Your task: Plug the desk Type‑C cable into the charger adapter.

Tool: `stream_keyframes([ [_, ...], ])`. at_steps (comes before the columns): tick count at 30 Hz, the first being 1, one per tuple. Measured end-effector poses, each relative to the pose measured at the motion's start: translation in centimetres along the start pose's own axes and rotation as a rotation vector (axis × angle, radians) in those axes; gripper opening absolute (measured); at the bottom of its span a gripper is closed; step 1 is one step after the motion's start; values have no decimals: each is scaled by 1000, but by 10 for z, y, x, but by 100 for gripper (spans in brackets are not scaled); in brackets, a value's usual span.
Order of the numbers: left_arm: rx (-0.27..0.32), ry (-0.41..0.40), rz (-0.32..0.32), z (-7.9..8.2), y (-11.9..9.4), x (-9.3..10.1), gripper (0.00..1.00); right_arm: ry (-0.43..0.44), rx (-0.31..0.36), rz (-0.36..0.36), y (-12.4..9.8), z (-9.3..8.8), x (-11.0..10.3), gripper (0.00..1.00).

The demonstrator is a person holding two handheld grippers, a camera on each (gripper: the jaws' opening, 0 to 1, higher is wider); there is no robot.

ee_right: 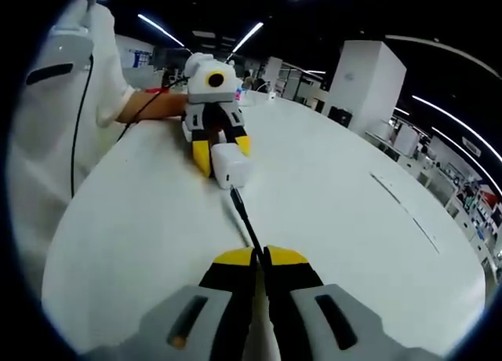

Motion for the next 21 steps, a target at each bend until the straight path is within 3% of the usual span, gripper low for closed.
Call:
stream_keyframes([
  [21, 11, 11, -18, 2, 1, 4, 26, -17, -1, 14, 5, 2, -6, 3],
])
Point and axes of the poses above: the point that each gripper's makers call its tool centre point, and the gripper's own axes: y roughly forward along the fingers, x roughly to its right, z roughly out of its top, the point moved 5 cm from there along -y, roughly backward along the fingers, and after that the axes turned 14 degrees about y, right-handed, at the moved point
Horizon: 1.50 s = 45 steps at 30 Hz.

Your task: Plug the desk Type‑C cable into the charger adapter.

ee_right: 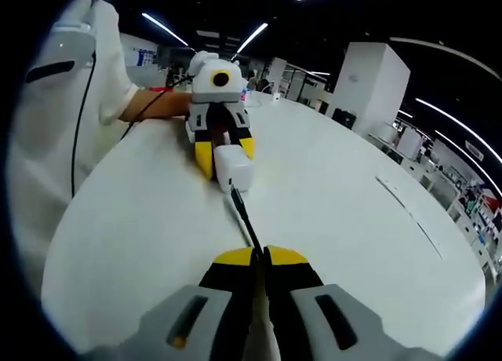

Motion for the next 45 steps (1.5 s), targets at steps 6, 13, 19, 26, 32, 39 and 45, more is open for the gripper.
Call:
stream_keyframes([
  [6, 2, -2, 0, 0, 0, 0, 26, -8, 1, 1, 1, 1, -2, 3],
  [13, 6, -2, -7, 1, 1, 2, 26, -12, 1, -1, 1, 1, -2, 3],
  [19, 6, -1, -7, 1, 1, 2, 26, -14, 1, 2, 2, 2, -2, 3],
  [26, 6, -2, -7, 1, 0, 2, 26, -20, 0, 0, 2, 2, -3, 3],
  [32, 6, -3, -7, 1, 1, 2, 26, -26, -1, -3, 1, 2, -4, 3],
  [39, 6, -4, -7, 1, 1, 2, 26, -33, 1, -7, 1, 3, -4, 3],
  [45, 7, -6, -8, 1, 1, 3, 26, -42, -4, -12, 0, 2, -4, 3],
])
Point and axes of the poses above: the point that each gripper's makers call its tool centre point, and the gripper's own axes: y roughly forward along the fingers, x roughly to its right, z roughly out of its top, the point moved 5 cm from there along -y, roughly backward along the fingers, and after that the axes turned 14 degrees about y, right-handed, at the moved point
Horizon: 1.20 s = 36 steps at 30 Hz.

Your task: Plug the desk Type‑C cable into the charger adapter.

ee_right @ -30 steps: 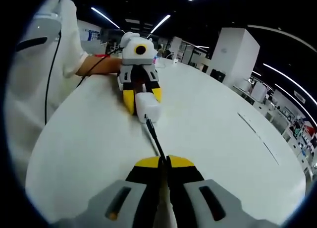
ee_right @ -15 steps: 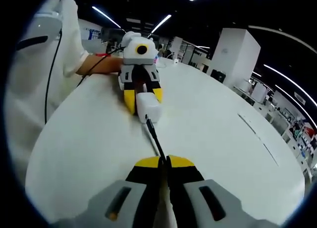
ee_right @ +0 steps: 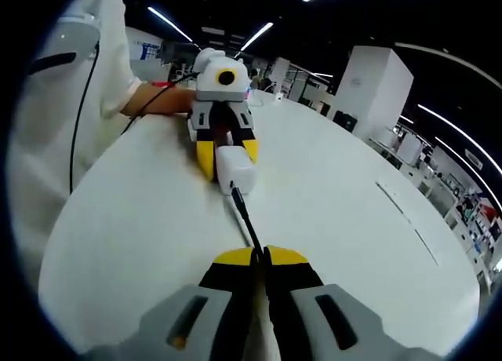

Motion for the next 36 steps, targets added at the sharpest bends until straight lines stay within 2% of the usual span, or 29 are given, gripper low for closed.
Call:
stream_keyframes([
  [36, 3, -3, -1, 1, 0, 0, 26, -37, 4, -7, -1, 2, -2, 3],
])
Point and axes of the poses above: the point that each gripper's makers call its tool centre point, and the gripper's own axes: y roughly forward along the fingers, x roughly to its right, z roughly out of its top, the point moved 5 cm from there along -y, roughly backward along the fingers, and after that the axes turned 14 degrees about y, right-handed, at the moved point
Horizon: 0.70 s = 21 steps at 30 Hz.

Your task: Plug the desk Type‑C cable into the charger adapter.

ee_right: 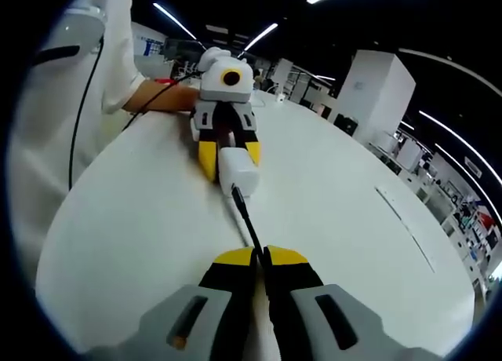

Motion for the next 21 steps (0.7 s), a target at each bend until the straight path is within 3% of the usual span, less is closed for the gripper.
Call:
stream_keyframes([
  [21, 0, 4, 1, 0, -1, 0, 26, 40, 28, 32, -3, 3, -1, 3],
])
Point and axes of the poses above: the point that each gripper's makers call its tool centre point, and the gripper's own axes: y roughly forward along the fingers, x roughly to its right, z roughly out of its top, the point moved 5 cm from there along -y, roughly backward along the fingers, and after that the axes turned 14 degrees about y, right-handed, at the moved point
